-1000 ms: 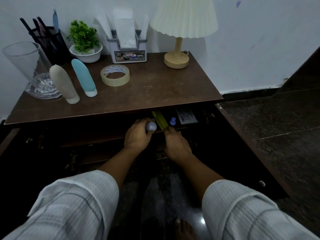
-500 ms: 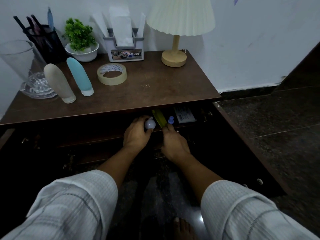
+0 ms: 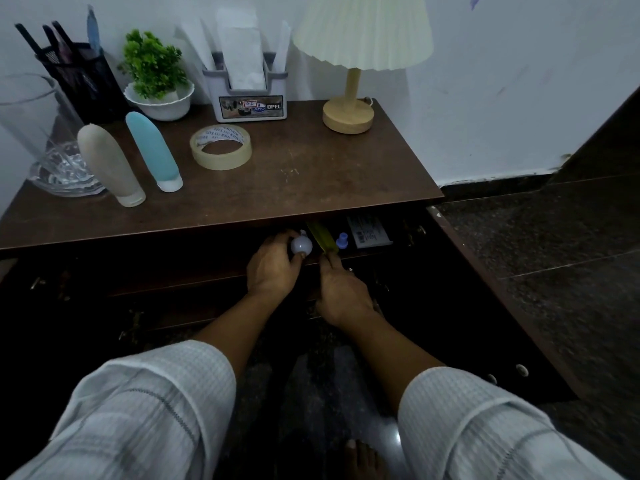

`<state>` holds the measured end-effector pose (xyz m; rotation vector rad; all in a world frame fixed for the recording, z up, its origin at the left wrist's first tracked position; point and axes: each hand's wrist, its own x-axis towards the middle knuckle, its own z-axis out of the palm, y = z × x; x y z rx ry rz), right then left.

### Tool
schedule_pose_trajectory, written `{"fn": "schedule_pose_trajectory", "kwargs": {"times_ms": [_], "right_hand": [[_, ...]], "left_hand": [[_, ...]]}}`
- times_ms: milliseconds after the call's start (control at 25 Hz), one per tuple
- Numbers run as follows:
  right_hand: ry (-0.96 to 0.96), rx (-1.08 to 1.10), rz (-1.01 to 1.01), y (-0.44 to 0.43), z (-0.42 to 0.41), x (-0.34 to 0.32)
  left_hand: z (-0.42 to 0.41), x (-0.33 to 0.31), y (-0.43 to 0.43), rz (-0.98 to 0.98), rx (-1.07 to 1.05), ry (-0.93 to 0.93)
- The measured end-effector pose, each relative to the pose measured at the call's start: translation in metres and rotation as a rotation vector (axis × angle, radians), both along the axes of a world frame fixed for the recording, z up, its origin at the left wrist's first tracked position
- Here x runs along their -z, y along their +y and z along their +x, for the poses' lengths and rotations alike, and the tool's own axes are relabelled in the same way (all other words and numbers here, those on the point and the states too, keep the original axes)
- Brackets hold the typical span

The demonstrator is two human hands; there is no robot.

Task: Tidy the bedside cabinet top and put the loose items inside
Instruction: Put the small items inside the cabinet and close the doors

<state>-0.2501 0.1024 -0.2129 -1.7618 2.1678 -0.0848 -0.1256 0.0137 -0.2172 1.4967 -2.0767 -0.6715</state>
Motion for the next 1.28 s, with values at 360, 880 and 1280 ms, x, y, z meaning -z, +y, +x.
{"fn": "schedule_pose_trajectory", "kwargs": {"times_ms": [360, 880, 1280], "right_hand": [[-0.124, 0.036, -0.010, -0.004, -0.002, -0.001], [-0.081, -0.058, -0.112, 0.032, 0.027, -0.107], [-0.177, -0.120, -0.423, 0.005, 0.074, -0.181]], "left_hand": [[-0.003, -0.003, 0.000, -0.007, -0.008, 0.005], [0.064, -0.106, 0.058, 0.183, 0.223, -0.290], [0.133, -0.188, 0.053, 0.002, 0.027, -0.075]]}}
